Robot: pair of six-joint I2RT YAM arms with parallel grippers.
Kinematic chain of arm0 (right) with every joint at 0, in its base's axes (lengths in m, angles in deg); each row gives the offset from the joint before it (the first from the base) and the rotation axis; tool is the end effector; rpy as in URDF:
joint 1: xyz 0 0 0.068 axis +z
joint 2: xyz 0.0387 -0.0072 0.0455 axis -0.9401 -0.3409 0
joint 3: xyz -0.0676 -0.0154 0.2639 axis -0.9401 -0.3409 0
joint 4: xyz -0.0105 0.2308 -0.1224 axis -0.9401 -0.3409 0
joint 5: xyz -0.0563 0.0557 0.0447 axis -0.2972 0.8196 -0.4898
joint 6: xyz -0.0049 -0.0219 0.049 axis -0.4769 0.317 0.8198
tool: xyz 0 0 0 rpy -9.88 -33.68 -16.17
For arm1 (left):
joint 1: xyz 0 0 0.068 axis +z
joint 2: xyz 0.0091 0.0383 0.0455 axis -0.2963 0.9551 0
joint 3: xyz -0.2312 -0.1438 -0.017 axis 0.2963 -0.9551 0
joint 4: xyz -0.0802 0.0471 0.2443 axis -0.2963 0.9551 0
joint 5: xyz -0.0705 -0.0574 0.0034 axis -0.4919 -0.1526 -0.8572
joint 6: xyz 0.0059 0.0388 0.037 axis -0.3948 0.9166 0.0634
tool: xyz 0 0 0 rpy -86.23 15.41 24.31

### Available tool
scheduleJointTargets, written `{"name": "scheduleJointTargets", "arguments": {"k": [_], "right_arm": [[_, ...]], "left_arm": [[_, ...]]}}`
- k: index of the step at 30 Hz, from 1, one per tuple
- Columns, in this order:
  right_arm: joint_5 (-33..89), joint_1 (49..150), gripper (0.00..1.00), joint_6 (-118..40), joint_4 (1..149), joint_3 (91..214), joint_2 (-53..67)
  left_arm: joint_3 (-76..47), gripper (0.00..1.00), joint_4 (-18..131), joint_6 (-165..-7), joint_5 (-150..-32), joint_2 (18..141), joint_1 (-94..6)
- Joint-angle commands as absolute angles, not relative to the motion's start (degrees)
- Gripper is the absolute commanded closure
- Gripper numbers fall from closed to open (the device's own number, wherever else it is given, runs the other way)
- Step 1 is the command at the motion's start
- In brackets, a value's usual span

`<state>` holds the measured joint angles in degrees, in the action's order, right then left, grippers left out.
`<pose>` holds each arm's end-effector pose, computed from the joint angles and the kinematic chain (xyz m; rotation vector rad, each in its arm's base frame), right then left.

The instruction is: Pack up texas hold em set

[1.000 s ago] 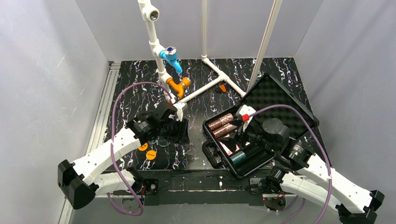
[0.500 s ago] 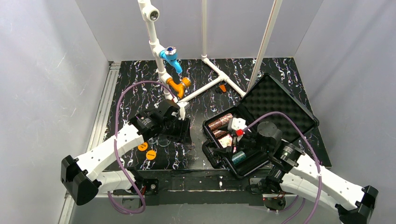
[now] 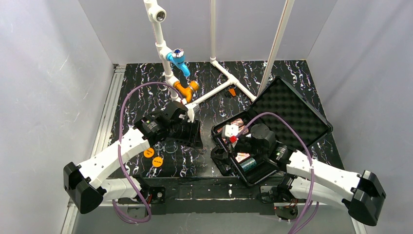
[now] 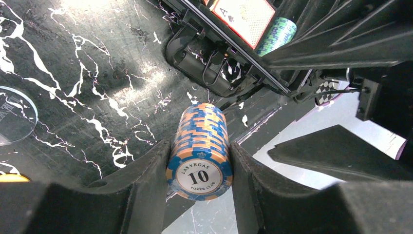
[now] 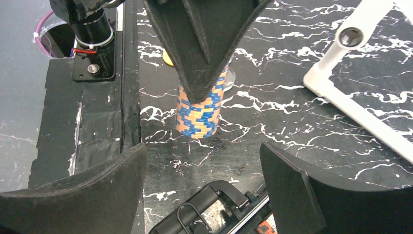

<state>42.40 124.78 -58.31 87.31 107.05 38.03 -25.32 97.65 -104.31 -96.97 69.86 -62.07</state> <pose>0.1086 0.1771 0.2748 -1.2274 1.2956 0.8724 0.1645 -0.1759 0.3201 0.4592 2.4575 -0.8888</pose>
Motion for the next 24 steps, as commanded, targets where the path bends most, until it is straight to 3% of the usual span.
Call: {"name": "scheduleJointTargets", "arguments": {"k": [1,6,13,24], "right_arm": [[41.91,126.74,0.09,-58.93,94.01,108.18,34.87],[41.26,128.13,0.15,-57.43,97.97,107.97,31.97],[41.2,129.48,0.32,-55.12,101.93,109.15,27.22],[37.96,131.4,0.38,-53.72,105.51,109.71,24.08]], "left_arm": [[-22.58,1.0,94.86,-104.96,-99.47,69.3,-62.4],[-22.72,1.0,94.06,-104.88,-100.04,69.33,-62.39],[-23.4,1.0,93.64,-104.69,-100.37,68.81,-62.37],[-24.04,1.0,93.14,-104.61,-100.73,67.89,-62.37]]}}
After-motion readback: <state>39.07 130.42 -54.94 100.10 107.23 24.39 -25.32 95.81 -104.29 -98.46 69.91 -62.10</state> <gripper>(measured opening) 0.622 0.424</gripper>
